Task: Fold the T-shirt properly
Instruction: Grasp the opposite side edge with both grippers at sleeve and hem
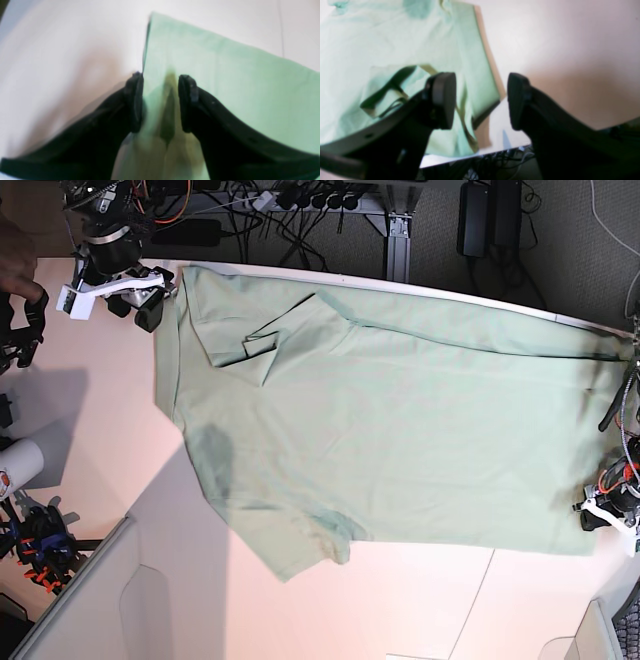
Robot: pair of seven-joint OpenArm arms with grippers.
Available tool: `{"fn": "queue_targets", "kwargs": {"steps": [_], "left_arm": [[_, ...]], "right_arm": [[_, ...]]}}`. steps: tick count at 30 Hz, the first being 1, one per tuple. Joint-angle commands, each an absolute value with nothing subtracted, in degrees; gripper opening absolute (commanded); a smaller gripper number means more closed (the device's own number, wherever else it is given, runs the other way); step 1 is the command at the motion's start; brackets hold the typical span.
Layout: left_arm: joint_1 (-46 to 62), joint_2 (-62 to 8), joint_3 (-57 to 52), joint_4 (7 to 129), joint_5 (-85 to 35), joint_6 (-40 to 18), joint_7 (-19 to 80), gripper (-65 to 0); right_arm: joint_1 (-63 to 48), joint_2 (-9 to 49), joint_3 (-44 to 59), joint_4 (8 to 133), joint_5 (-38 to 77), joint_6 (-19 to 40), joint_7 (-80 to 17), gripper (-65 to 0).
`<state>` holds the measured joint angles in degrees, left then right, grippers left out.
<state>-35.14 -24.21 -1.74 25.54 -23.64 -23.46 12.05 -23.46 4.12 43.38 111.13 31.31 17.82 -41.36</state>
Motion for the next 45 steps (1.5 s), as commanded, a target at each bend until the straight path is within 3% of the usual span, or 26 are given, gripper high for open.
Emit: {"fn": "queue_targets", "kwargs": {"steps": [1, 6, 14, 17, 21, 30, 38, 45], "left_arm": [[-36.45, -24.08, -1.78, 26.15, -22.79, -24.49, 12.49, -38.4], [-35.38, -22.55, -1.78, 26.17, -21.52, -24.51, 13.63, -40.4], [-34.41, -23.18, -1.78, 26.17, -20.03, -27.44, 13.08, -65.0], [-34.41, -23.51, -1.78, 26.17, -20.01, -33.21, 13.63, -65.0], [-34.24, -23.51, -1.78, 26.17, -20.01, -35.81, 14.22, -65.0], [-34.09, -23.35, -1.78, 26.2, -19.88, -38.48, 14.44, -65.0], [-34.09, -23.68, -1.78, 26.2, -19.88, -38.65, 15.55, -65.0], [-34.15, -23.81, -1.78, 26.2, -20.12, -38.87, 16.6, -65.0]], "right_arm": [[-23.33, 4.78, 43.66, 112.18, 32.21, 18.2, -40.07, -32.1], [-22.92, 5.08, 43.66, 112.18, 32.6, 18.17, -39.42, -32.1], [-16.08, 8.19, 43.77, 112.12, 31.38, 18.15, -38.94, -32.1], [-11.77, 10.33, 43.77, 111.44, 27.79, 16.82, -37.1, -32.1], [-3.64, 14.09, 43.7, 106.0, 26.81, 15.64, -36.84, -32.1], [22.31, 21.28, 35.05, 69.54, 26.44, 16.45, -33.39, -32.1], [37.63, 20.62, 22.39, 39.53, 21.32, 21.89, -28.82, -32.0], [38.35, 16.93, 19.64, 33.17, 18.04, 23.03, -26.13, -27.3]]}}
